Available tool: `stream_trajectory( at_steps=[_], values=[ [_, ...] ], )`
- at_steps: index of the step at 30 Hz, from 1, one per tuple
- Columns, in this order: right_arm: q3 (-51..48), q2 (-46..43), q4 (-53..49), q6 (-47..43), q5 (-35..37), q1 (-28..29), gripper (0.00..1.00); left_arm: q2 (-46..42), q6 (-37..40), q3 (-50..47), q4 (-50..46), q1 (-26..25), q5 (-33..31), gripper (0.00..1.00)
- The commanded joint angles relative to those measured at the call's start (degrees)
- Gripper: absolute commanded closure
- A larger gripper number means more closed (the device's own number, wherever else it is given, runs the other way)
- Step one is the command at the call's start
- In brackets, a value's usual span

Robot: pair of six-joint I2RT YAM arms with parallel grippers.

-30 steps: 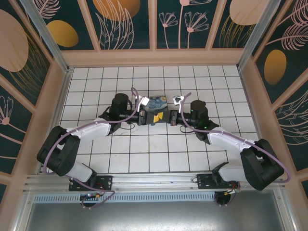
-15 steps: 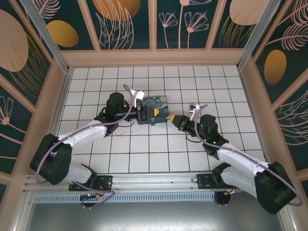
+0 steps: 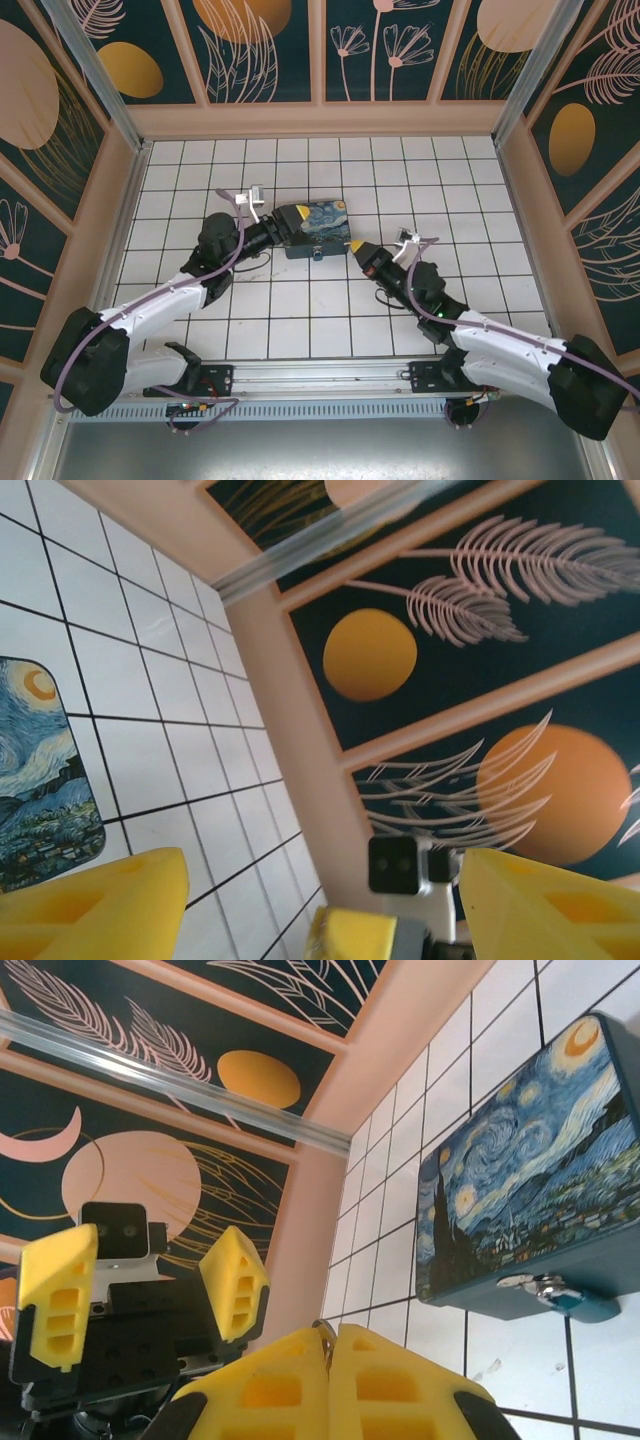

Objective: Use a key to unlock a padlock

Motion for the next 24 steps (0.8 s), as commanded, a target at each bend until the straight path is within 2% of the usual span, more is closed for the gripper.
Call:
stream_trajectory(
  at_steps=[1,9,17,24],
  values=[
    [3.42,3.91,7.63,2.13,7.56,2.91,1.0,-1.11,-9.7,-2.45,9.24,0.02,-3.84,0.29],
    [10.52,15.87,14.37,4.52,12.77,7.86,1.0,-1.44,-15.73,-5.85,14.77,0.03,-6.2,0.4],
    [16.71,25.06,18.63,5.38,12.57,9.62,1.0,-0.6,-16.42,-6.89,16.28,0.04,-5.84,0.46],
    [19.38,28.6,19.78,5.64,11.87,9.86,1.0,-0.32,-16.5,-7.83,16.75,0.02,-5.92,0.52]
  ],
)
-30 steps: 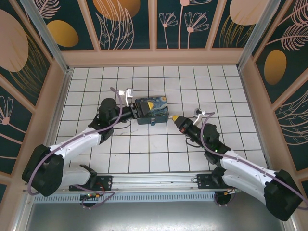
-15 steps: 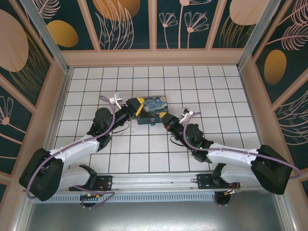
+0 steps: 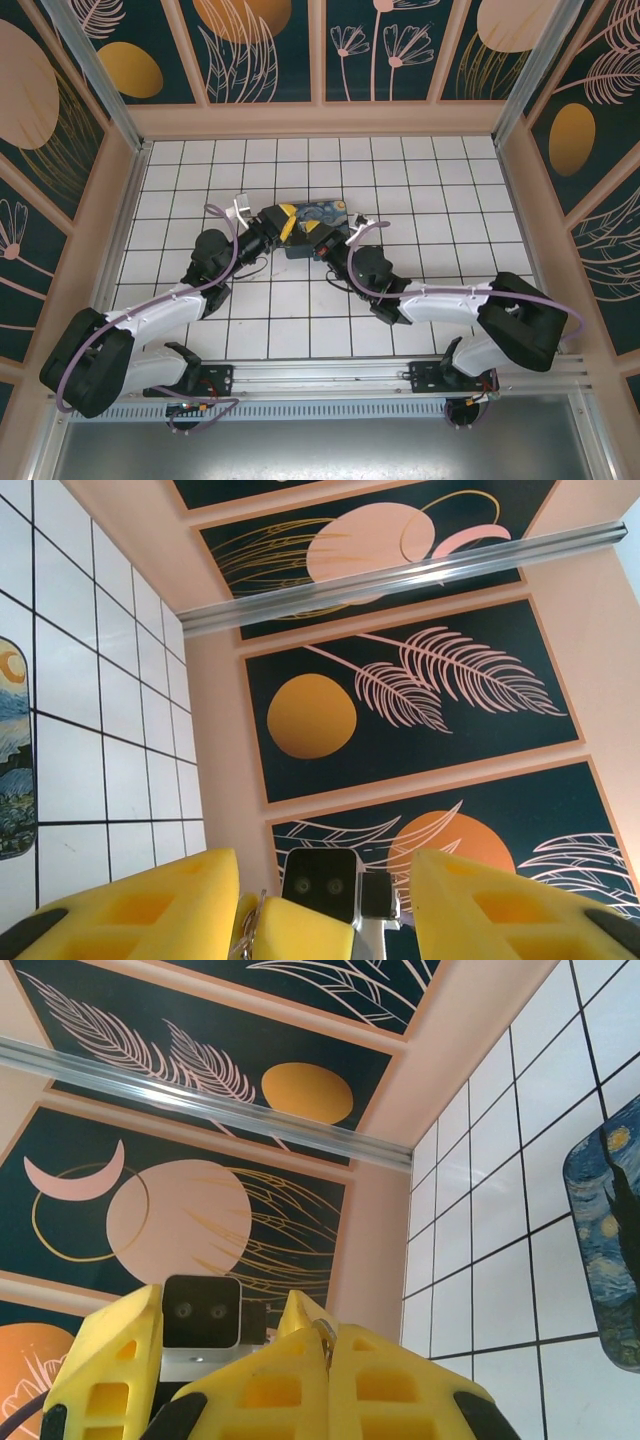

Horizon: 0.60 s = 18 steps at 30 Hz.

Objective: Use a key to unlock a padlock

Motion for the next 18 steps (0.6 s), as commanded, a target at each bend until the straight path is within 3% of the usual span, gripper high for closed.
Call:
stream_trajectory(
  at_steps=[1,6,18],
  values=[
    [2.18,0.96,4.19,0.7,0.75,0.59,1.0,0.01,-0.49,-0.8,3.34,0.02,-0.43,0.54],
    [2.43,1.69,4.77,0.9,0.72,0.63,1.0,0.4,-0.76,-1.07,4.04,0.02,-0.26,0.6],
    [4.86,4.07,5.07,0.67,-1.17,0.63,1.0,0.83,-0.49,-1.06,4.1,0.02,-0.39,0.65]
  ],
)
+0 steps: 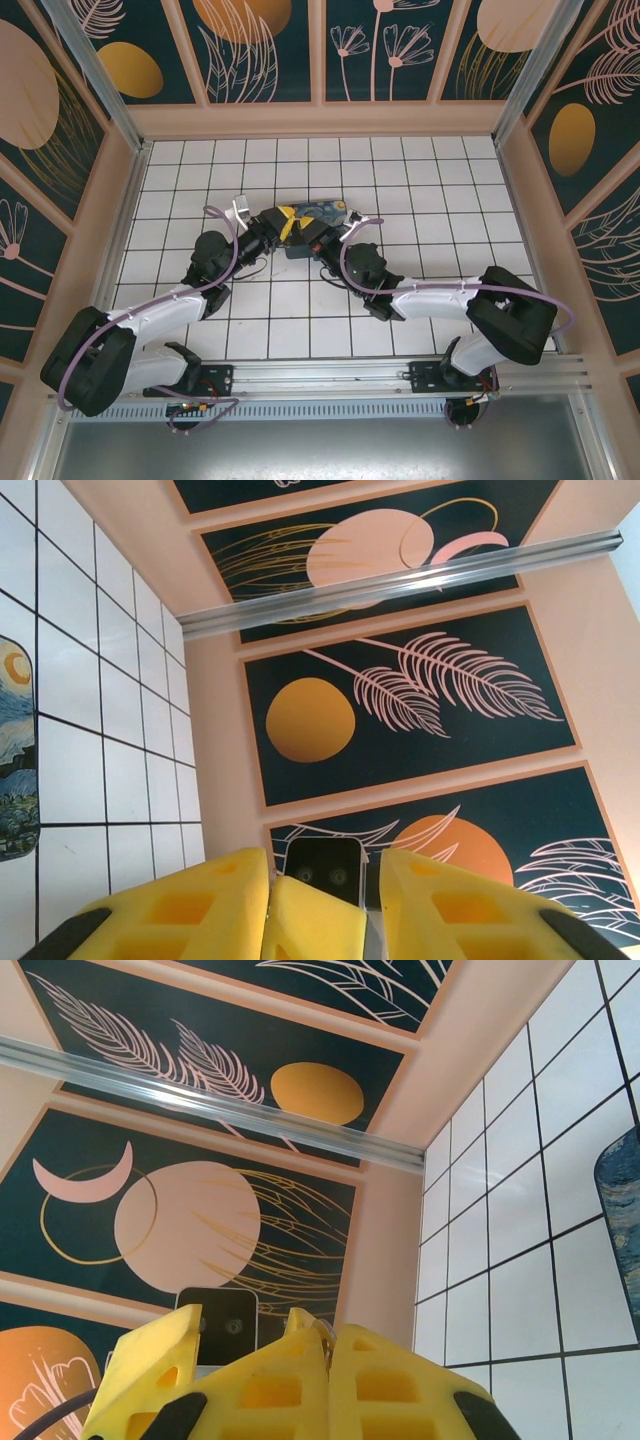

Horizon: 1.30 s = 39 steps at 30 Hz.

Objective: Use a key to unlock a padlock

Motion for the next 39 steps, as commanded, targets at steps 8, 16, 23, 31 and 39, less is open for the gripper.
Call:
stream_trajectory(
  at_steps=[8,16,23,31,39],
  values=[
    [2.58,1.14,3.43,0.31,-1.39,0.62,1.0,0.31,0.78,-0.42,1.22,-0.16,-0.32,0.62],
    [2.41,0.86,2.93,0.25,-1.23,0.62,1.0,0.34,1.59,-0.59,0.22,-0.16,-0.86,0.52],
    [3.02,2.05,2.91,0.55,-1.63,0.7,1.0,0.23,1.95,-0.32,0.04,-0.16,-0.76,0.63],
    [3.83,3.18,2.99,0.74,-2.11,0.85,1.0,0.14,2.03,-0.37,0.08,-0.11,-0.81,0.74],
    [3.91,3.43,2.85,0.79,-2.12,0.93,1.0,0.05,2.43,-0.47,-0.11,-0.16,-0.95,0.86]
  ],
)
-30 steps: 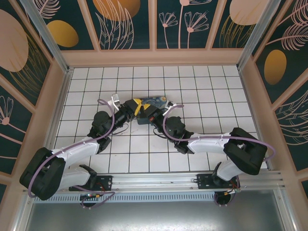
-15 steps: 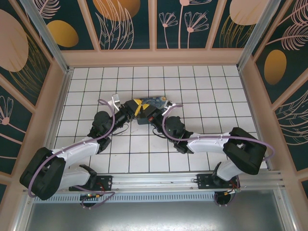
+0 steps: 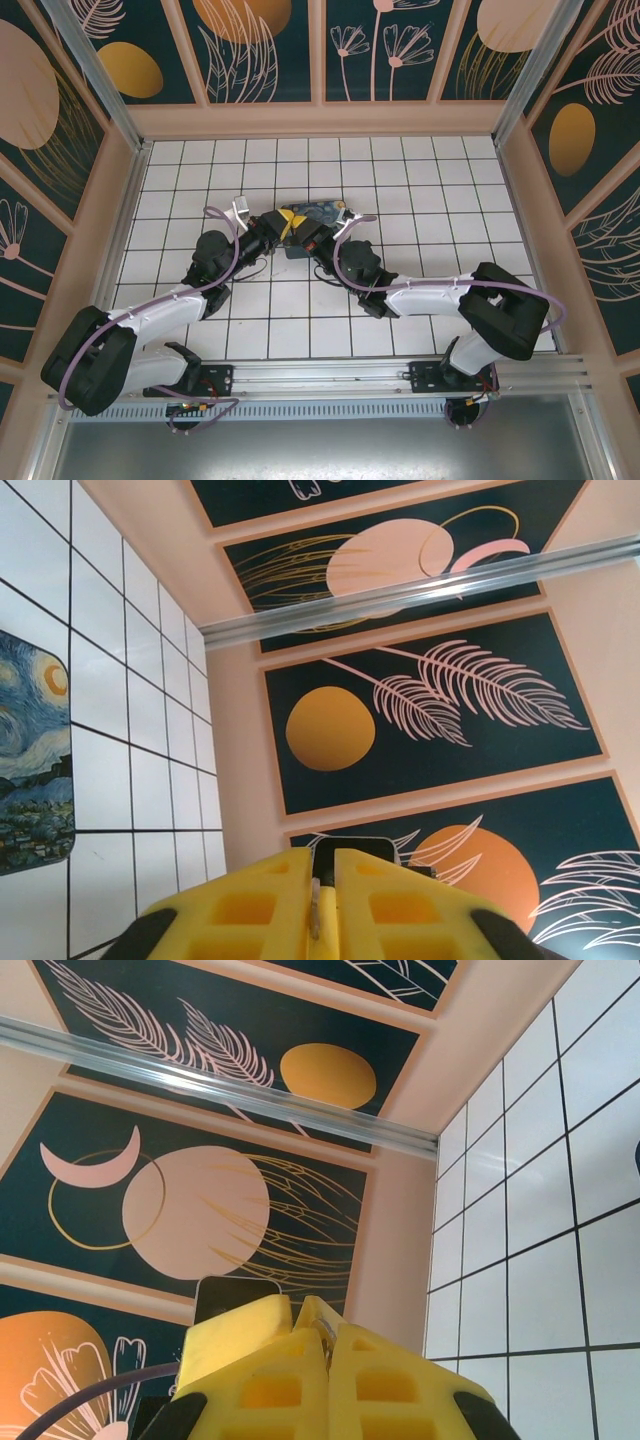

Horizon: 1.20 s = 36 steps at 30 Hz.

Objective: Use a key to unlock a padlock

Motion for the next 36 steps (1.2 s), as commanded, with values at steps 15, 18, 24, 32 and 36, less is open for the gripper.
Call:
stream_trajectory(
  at_steps=[15,18,24,32,36],
  values=[
    [-3.57,-3.79,0.0,0.34,1.01,0.68,0.84,-0.08,9.22,2.4,-4.77,-0.2,-0.59,1.0],
    [-7.21,-8.54,-1.73,-0.6,1.65,0.29,0.64,-0.08,11.87,3.5,-6.5,-0.15,-0.58,1.0],
    [-13.79,-20.8,-10.36,-4.66,1.54,-1.24,0.53,0.49,17.89,6.55,-10.29,-0.1,1.33,1.0],
    [-19.14,-31.06,-16.08,-16.85,-18.7,-12.64,0.49,3.67,28.49,13.55,-17.31,-0.12,11.25,1.0],
    [-20.22,-33.7,-14.02,-20.25,-24.34,-16.26,0.51,5.18,33.78,16.13,-19.82,-0.14,16.68,1.0]
  ],
)
